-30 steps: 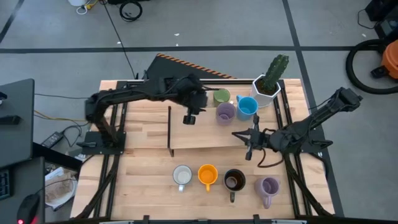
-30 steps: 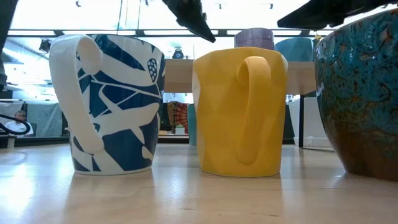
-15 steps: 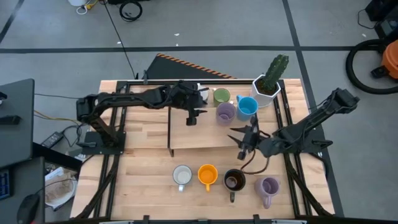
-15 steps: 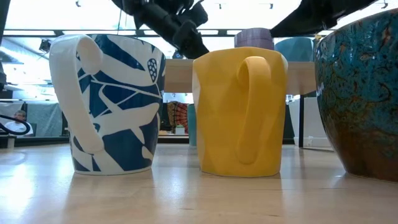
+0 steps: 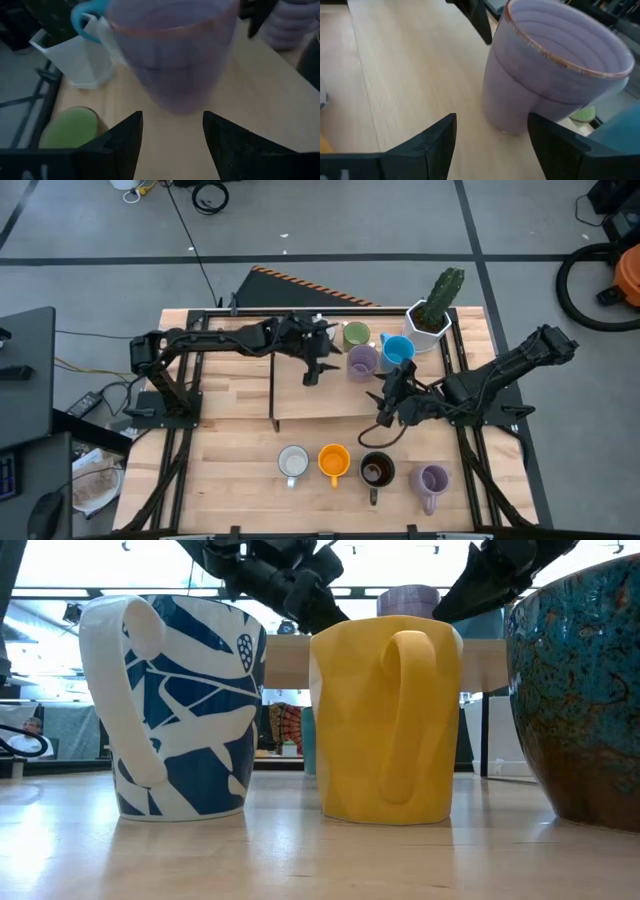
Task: Place coffee mugs
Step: Put the purple mug on the shelf
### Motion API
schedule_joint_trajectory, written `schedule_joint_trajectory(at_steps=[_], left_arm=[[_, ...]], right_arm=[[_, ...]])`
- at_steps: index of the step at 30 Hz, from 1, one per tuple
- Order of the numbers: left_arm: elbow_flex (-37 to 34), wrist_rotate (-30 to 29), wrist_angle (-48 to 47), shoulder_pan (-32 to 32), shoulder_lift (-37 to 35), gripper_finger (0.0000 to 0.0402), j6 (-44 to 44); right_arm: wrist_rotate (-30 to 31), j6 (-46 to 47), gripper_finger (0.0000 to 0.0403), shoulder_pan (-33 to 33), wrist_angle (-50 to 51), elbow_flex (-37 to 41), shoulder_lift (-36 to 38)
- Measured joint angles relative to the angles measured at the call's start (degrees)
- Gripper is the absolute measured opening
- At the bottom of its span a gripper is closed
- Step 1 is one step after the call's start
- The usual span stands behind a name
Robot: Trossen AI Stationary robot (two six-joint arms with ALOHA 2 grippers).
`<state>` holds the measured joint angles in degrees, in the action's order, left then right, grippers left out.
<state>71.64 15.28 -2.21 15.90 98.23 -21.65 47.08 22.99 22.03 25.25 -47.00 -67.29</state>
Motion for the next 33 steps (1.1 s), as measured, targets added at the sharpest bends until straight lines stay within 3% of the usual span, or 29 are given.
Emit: schedule_joint_trajectory(at_steps=[12, 22, 33], left_arm=[[0.06, 1.07, 2.74, -1.21, 2.06, 0.0215, 0.46], [0.06, 0.90, 2.59, -2.58, 1.98, 0.0215, -0.44], [0.08, 1.11, 0.37, -3.56, 1.05, 0.0215, -1.04]], right_arm=[[-1.94, -1.01, 0.0249, -3.03, 1.12, 0.02, -0.07], [-3.69, 1.65, 0.0249, -1.62, 0.21, 0.02, -0.07], [-0.23, 2.37, 0.0249, 0.21, 0.00, 0.02, -0.07]])
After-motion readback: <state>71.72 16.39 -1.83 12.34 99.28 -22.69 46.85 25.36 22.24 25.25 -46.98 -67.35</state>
